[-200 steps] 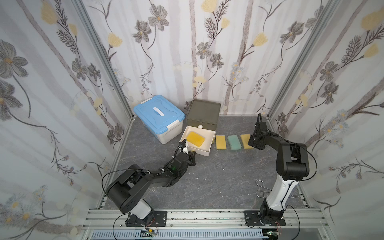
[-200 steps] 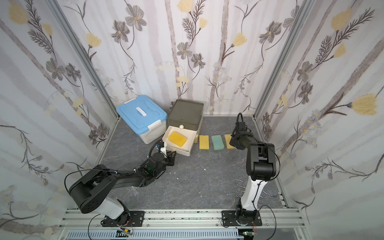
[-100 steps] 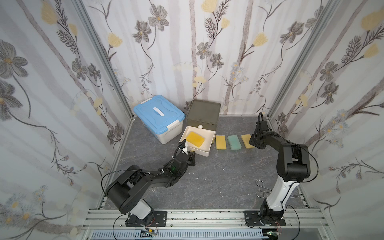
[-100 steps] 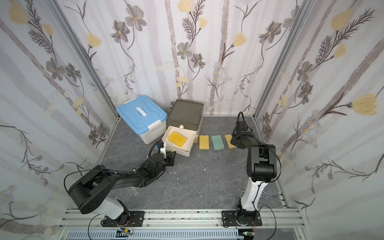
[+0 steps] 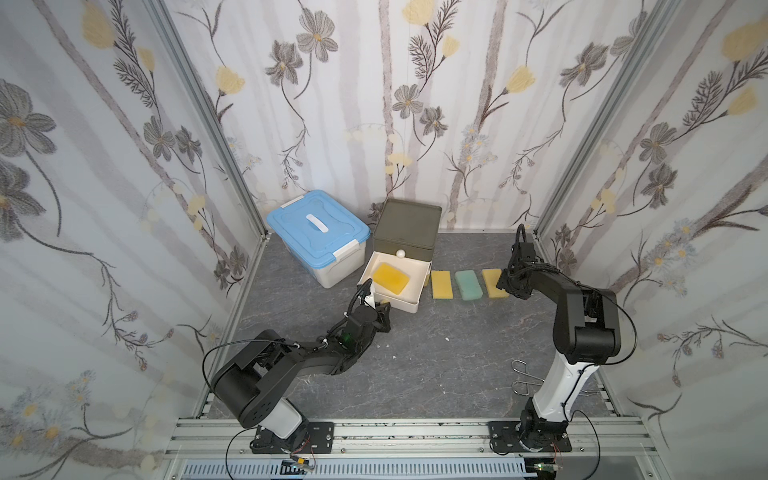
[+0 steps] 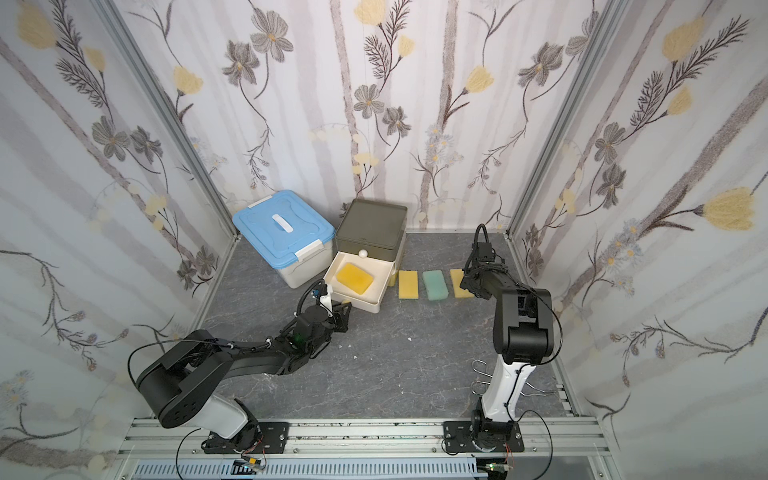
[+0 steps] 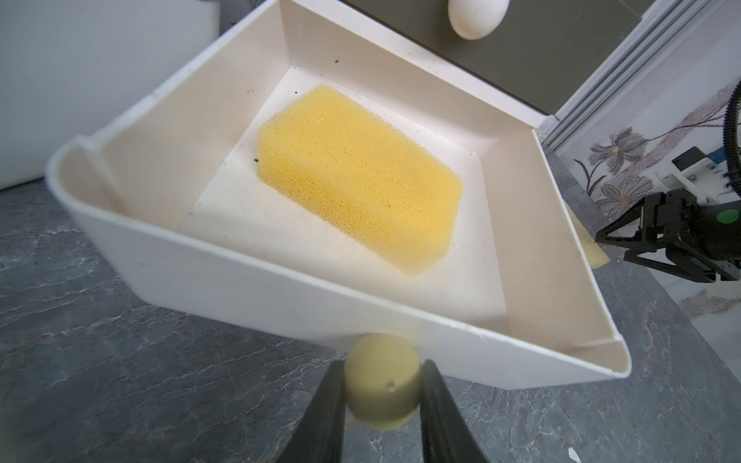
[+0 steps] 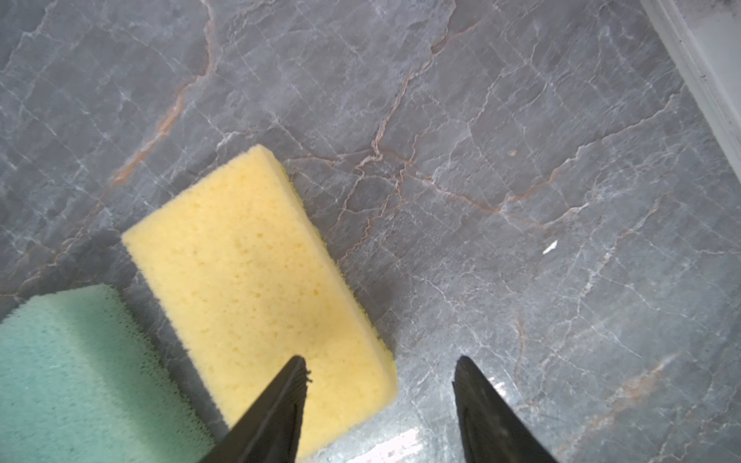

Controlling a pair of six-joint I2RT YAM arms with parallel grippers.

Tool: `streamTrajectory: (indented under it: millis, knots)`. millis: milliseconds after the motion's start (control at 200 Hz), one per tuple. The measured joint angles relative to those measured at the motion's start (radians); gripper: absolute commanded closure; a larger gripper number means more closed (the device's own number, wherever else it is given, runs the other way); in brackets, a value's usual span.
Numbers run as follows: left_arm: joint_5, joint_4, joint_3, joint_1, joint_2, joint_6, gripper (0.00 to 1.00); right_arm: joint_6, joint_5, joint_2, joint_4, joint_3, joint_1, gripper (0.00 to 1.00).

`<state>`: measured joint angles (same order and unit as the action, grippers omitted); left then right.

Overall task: Take the sponge out of the drawer
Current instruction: Place the sponge at the center of the board.

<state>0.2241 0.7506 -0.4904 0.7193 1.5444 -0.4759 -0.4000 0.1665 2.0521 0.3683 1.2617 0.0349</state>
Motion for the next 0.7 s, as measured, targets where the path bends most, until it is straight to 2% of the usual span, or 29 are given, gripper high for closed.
streamTrajectory:
  millis: [375, 590, 699]
  knots:
    - [0.0, 0.0, 0.0, 0.0, 0.001, 0.0, 0.79, -0.007, -0.039, -0.009, -0.029, -0.02, 0.005, 0.35]
    - [0.0, 0.0, 0.0, 0.0, 0.001, 0.0, 0.79, -0.007, -0.039, -0.129, -0.042, -0.062, -0.002, 0.36]
    - [0.0, 0.0, 0.0, 0.0, 0.001, 0.0, 0.79, -0.006, -0.063, -0.218, -0.053, -0.082, -0.045, 0.36]
